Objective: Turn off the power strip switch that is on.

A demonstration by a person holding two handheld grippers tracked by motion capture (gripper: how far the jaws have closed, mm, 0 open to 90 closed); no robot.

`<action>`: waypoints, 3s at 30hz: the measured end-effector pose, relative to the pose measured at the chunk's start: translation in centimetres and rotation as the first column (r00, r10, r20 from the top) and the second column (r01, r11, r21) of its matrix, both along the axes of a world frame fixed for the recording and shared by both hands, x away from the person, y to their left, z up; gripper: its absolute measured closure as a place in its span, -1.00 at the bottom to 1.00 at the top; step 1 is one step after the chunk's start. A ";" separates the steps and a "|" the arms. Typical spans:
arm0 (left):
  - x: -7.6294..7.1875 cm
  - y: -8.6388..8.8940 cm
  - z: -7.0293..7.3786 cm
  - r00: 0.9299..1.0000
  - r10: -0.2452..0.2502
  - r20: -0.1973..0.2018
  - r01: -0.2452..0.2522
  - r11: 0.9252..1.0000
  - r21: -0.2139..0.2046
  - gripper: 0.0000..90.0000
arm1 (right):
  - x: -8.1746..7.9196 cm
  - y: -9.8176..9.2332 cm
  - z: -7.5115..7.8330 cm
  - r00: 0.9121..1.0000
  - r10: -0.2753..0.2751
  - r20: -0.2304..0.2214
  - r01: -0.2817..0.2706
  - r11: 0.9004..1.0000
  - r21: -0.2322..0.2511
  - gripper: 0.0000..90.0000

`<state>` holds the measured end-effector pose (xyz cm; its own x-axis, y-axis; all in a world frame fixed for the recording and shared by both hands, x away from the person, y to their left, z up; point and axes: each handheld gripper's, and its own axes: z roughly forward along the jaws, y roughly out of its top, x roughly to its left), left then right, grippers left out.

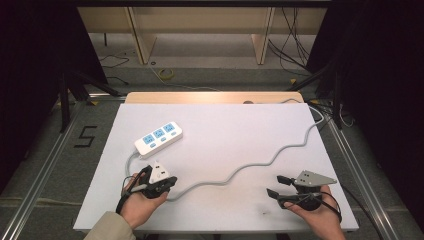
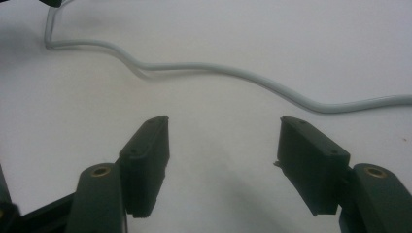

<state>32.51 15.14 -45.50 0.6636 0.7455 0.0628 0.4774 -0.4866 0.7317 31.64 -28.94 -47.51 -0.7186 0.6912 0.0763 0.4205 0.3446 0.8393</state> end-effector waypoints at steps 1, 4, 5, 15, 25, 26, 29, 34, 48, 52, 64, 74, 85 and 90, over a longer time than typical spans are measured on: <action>0.1 -0.1 0.0 1.000 0.002 0.001 -0.002 1.000 0.005 0.99 | 0.0 0.0 0.0 1.000 -0.001 0.001 0.001 1.000 0.000 -0.18; 0.2 -0.1 0.1 1.000 0.003 0.000 -0.003 1.000 0.006 1.00 | 0.0 0.0 0.0 1.000 -0.002 0.001 0.002 1.000 0.000 -0.18; 0.3 -0.2 0.1 1.000 0.003 -0.005 -0.003 1.000 0.008 0.99 | 0.0 0.0 0.0 1.000 -0.002 0.002 0.002 1.000 -0.001 -0.18; 1.1 0.1 0.5 1.000 0.026 -0.009 -0.026 1.000 0.016 1.00 | 0.0 -0.1 0.0 1.000 -0.009 0.002 0.009 1.000 0.000 -0.18; 2.1 0.8 0.9 0.998 0.061 -0.008 -0.060 0.998 0.012 1.00 | 0.0 -0.1 0.0 1.000 -0.008 0.001 0.008 1.000 0.001 -0.18; 2.1 0.8 0.9 0.998 0.061 -0.008 -0.060 0.998 0.012 1.00 | 0.0 -0.1 0.0 1.000 -0.008 0.001 0.008 1.000 0.001 -0.18; 2.4 0.8 1.0 0.998 0.063 -0.007 -0.063 0.998 0.021 1.00 | 0.0 -0.1 0.0 1.000 -0.009 0.001 0.009 1.000 0.001 -0.18; 2.7 0.7 1.1 0.998 0.064 -0.006 -0.064 0.997 0.030 1.00 | 0.0 -0.1 0.0 1.000 -0.008 0.001 0.008 1.000 0.000 -0.18; 4.2 0.3 1.4 0.997 0.071 -0.011 -0.071 0.997 0.040 1.00 | 0.0 -0.2 0.0 1.000 -0.015 0.002 0.015 1.000 0.004 -0.18; 4.5 0.3 1.5 0.998 0.067 -0.014 -0.067 0.997 0.049 1.00 | 0.0 -0.1 0.0 1.000 -0.012 0.001 0.012 1.000 0.000 -0.18; 5.3 0.1 1.7 0.997 0.077 -0.022 -0.075 0.995 0.063 1.00 | 0.0 -0.2 0.0 1.000 -0.013 0.002 0.013 1.000 0.001 -0.18; 6.0 0.0 1.7 0.995 0.091 -0.028 -0.089 0.994 0.065 1.00 | 0.0 -0.2 0.0 1.000 -0.014 0.003 0.014 1.000 0.000 -0.18; 6.6 -0.3 1.9 0.996 0.090 -0.023 -0.088 0.993 0.081 1.00 | 0.0 -0.1 0.0 1.000 -0.011 0.001 0.011 1.000 -0.002 -0.18; 6.9 -0.5 2.1 0.995 0.095 -0.023 -0.093 0.992 0.085 1.00 | 0.0 -0.1 0.0 1.000 -0.013 0.001 0.013 1.000 0.000 -0.18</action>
<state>39.36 14.66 -43.41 0.5932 0.7975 0.1101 0.5431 -0.4974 0.6764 31.63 -29.08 -47.48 -0.7098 0.7003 0.0759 0.4243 0.3391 0.8396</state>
